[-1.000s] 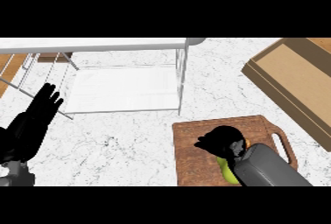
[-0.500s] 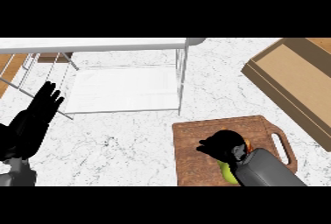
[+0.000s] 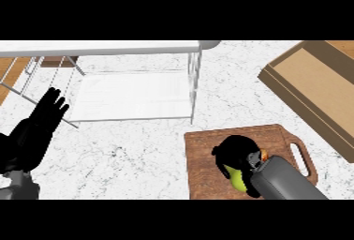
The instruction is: Pick the pear from the cutting board and place it in the cardboard box
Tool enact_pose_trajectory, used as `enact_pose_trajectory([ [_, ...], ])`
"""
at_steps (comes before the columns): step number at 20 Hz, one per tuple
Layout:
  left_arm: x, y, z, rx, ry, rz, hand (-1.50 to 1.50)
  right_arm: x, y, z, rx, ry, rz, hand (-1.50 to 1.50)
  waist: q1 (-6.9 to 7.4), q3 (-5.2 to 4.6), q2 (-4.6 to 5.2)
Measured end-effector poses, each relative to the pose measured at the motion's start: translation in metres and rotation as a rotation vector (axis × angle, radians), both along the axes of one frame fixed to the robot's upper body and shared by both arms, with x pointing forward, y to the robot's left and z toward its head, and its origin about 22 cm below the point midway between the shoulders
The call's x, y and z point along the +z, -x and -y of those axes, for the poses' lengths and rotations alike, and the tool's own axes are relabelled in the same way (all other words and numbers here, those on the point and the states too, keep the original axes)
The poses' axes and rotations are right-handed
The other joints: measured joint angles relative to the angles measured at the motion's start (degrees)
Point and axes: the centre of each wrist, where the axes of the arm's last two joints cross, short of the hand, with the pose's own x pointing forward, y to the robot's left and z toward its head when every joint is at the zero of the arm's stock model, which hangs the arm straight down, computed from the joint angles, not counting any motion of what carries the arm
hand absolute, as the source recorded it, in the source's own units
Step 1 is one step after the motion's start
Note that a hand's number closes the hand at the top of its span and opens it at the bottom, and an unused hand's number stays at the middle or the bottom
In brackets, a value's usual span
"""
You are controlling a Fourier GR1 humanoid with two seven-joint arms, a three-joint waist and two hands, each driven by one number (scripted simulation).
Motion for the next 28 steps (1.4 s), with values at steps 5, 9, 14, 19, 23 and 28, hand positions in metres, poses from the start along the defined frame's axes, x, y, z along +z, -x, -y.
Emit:
enact_pose_trajectory([
  [5, 0.000, 0.009, -0.003, 0.001, -0.002, 0.007, 0.00, 0.001, -0.008, 0.012, -0.050, -0.059, 0.050, 1.50, 0.03, 0.09, 0.00],
  [9, -0.001, 0.011, -0.003, 0.009, 0.004, 0.006, 0.00, 0.010, -0.036, 0.048, -0.336, -0.140, 0.214, 1.50, -0.29, 0.26, 0.44],
  [14, 0.000, 0.009, -0.003, -0.001, 0.001, 0.011, 0.00, 0.019, -0.061, 0.078, -0.611, -0.214, 0.414, 1.50, 0.09, 0.26, 0.66],
  [19, -0.002, 0.005, 0.001, -0.001, -0.001, 0.007, 0.00, 0.022, -0.071, 0.084, -0.695, -0.272, 0.579, 1.50, 0.06, 0.23, 0.53],
  [23, 0.002, 0.002, -0.005, 0.008, -0.007, 0.005, 0.00, 0.053, -0.072, 0.081, -0.688, -0.350, 0.695, 1.50, -0.29, 0.20, 0.32],
  [28, 0.003, 0.004, -0.008, 0.011, -0.002, -0.005, 0.00, 0.110, -0.061, 0.080, -0.696, -0.464, 0.867, 1.50, -0.82, 0.17, 0.07],
])
